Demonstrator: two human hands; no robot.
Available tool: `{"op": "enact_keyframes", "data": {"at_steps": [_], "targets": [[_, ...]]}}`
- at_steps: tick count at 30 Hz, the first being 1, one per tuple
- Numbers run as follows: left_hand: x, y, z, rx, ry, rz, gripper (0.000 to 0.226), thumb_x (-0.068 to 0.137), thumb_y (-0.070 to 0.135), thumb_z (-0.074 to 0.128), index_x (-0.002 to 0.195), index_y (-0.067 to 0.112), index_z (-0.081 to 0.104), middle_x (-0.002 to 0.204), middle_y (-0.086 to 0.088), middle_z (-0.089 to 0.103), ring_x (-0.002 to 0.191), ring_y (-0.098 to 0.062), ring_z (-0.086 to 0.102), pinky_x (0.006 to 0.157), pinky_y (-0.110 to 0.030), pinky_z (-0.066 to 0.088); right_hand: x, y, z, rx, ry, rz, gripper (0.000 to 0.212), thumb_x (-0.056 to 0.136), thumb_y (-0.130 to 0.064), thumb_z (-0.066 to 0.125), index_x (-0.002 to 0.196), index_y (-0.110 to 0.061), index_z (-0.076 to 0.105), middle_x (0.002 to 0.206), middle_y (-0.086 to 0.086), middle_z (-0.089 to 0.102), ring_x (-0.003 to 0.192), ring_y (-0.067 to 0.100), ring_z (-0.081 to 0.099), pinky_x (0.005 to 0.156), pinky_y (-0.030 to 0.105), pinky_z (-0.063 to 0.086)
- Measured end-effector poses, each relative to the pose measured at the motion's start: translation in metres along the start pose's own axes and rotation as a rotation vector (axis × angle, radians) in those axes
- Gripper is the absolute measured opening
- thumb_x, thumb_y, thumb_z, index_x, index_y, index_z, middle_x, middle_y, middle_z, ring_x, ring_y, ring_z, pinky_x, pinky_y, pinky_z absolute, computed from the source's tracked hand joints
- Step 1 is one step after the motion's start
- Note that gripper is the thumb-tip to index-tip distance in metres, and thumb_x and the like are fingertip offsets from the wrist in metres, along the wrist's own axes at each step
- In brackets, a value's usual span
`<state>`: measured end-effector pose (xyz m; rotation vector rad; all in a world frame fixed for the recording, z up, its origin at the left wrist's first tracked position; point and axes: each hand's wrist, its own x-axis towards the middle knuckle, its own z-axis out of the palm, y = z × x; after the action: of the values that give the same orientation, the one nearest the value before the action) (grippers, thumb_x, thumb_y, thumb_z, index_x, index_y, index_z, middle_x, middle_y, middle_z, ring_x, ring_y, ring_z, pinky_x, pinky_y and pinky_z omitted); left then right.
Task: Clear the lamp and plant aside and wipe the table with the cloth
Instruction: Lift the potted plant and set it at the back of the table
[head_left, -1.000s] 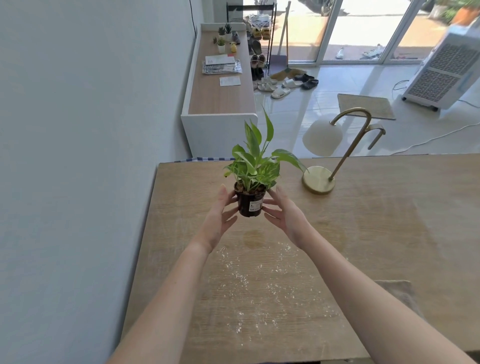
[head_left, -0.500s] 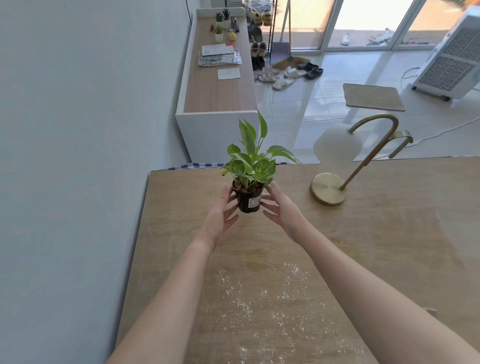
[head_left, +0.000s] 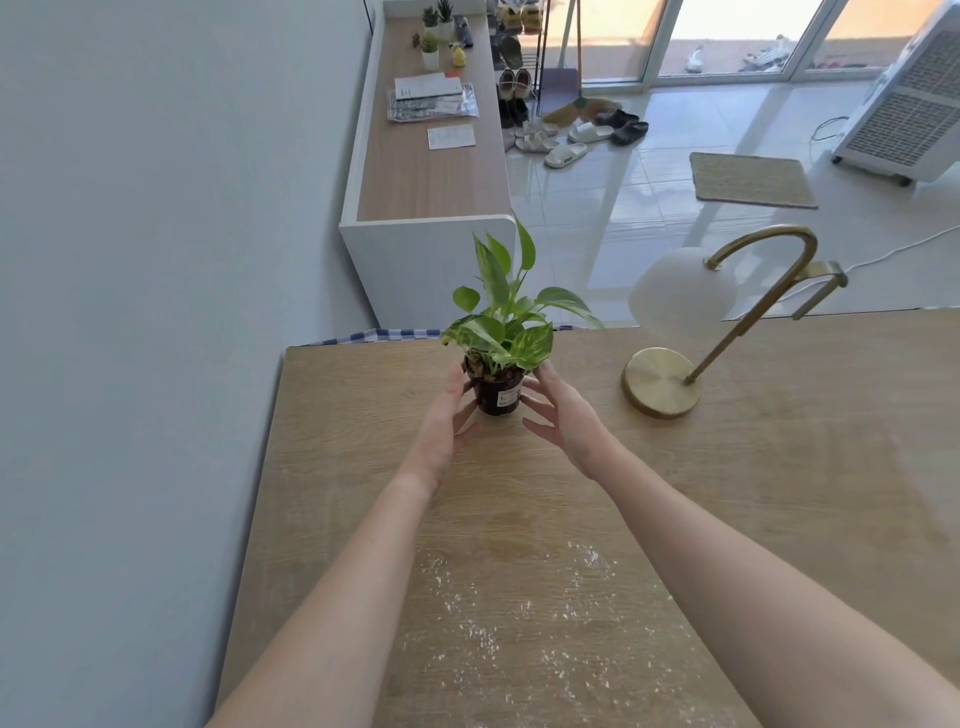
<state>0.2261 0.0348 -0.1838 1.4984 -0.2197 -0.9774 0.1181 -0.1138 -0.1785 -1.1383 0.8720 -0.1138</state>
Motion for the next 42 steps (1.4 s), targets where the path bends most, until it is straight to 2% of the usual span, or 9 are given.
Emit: {"op": "enact_keyframes", "data": {"at_steps": [3, 6, 15, 19, 24, 29, 33, 37, 42], "targets": [[-0.003, -0.003, 0.003, -0.011, 0.006, -0.002, 0.043, 0.095, 0.086, 0.046, 0.127, 0.066, 0.067, 0.141, 0.032, 0.064, 0.138, -0.002, 0.058, 0.116, -0.038, 0.047, 0.0, 0.007, -0.005, 0.014, -0.011, 0.007, 0.063, 0.107, -0.062, 0.045, 0.158, -0.025, 0.05, 0.157, -0.002, 0.055, 0.144, 0.019, 0.053, 0.121, 0.05, 0.045], [-0.005, -0.009, 0.005, -0.011, 0.013, -0.013, 0.041, 0.096, 0.081, 0.043, 0.126, 0.066, 0.066, 0.137, 0.036, 0.066, 0.145, -0.007, 0.054, 0.12, -0.04, 0.043, -0.001, 0.011, -0.006, 0.03, 0.002, 0.014, 0.044, 0.109, -0.06, 0.046, 0.139, -0.032, 0.062, 0.154, -0.005, 0.058, 0.139, 0.017, 0.057, 0.119, 0.05, 0.047], [-0.009, -0.014, 0.004, 0.079, -0.014, -0.006, 0.039, 0.101, 0.08, 0.04, 0.127, 0.064, 0.063, 0.132, 0.038, 0.063, 0.141, -0.007, 0.054, 0.129, -0.047, 0.035, -0.009, 0.011, -0.005, 0.109, 0.053, 0.087, 0.019, 0.111, -0.031, 0.053, 0.126, -0.026, 0.064, 0.148, -0.001, 0.062, 0.135, 0.019, 0.061, 0.118, 0.048, 0.049], [-0.013, -0.003, 0.005, 0.105, -0.015, -0.035, 0.046, 0.104, 0.077, 0.037, 0.134, 0.053, 0.062, 0.14, 0.021, 0.069, 0.139, -0.009, 0.06, 0.128, -0.043, 0.037, -0.019, 0.003, -0.003, 0.062, 0.064, 0.085, 0.024, 0.112, -0.035, 0.048, 0.129, -0.028, 0.064, 0.141, -0.002, 0.066, 0.131, 0.016, 0.062, 0.115, 0.045, 0.052], [-0.038, 0.004, 0.003, 0.133, -0.01, -0.027, 0.077, 0.106, 0.076, 0.031, 0.169, 0.032, 0.037, 0.173, 0.002, 0.04, 0.154, -0.027, 0.044, 0.129, -0.051, 0.035, -0.046, 0.002, -0.015, -0.086, 0.033, -0.019, 0.052, 0.111, -0.055, 0.045, 0.152, -0.026, 0.055, 0.153, -0.006, 0.057, 0.139, 0.019, 0.055, 0.118, 0.048, 0.048], [-0.087, -0.017, -0.013, 0.186, 0.085, 0.06, 0.083, 0.104, 0.075, 0.037, 0.167, 0.022, 0.04, 0.169, -0.001, 0.045, 0.154, -0.025, 0.044, 0.129, -0.051, 0.035, -0.087, 0.018, -0.052, -0.233, 0.06, -0.139, 0.056, 0.11, -0.053, 0.05, 0.159, -0.026, 0.051, 0.152, -0.002, 0.058, 0.139, 0.019, 0.055, 0.116, 0.046, 0.049], [-0.141, -0.06, -0.032, 0.352, 0.222, 0.136, 0.076, 0.102, 0.08, 0.038, 0.161, 0.034, 0.049, 0.167, 0.011, 0.047, 0.152, -0.01, 0.04, 0.131, -0.053, 0.029, -0.126, 0.049, -0.089, -0.343, 0.083, -0.235, 0.044, 0.111, -0.045, 0.051, 0.151, -0.027, 0.061, 0.15, -0.001, 0.062, 0.143, 0.017, 0.053, 0.114, 0.044, 0.051], [-0.192, -0.116, -0.048, 0.615, 0.402, 0.211, 0.071, 0.103, 0.076, 0.039, 0.161, 0.037, 0.047, 0.171, 0.012, 0.039, 0.164, -0.012, 0.022, 0.134, -0.051, 0.018, -0.163, 0.084, -0.125, -0.523, 0.122, -0.31, 0.037, 0.112, -0.039, 0.053, 0.144, -0.026, 0.068, 0.144, -0.008, 0.066, 0.139, 0.011, 0.056, 0.118, 0.047, 0.047], [-0.247, -0.181, -0.043, 0.858, 0.493, 0.207, 0.063, 0.11, 0.06, 0.043, 0.168, 0.035, 0.035, 0.178, 0.009, 0.026, 0.168, -0.014, 0.008, 0.135, -0.048, 0.015, -0.208, 0.125, -0.163, -0.675, 0.163, -0.367, 0.034, 0.111, -0.033, 0.056, 0.143, -0.033, 0.066, 0.142, -0.013, 0.064, 0.133, 0.004, 0.055, 0.114, 0.031, 0.044]]}}
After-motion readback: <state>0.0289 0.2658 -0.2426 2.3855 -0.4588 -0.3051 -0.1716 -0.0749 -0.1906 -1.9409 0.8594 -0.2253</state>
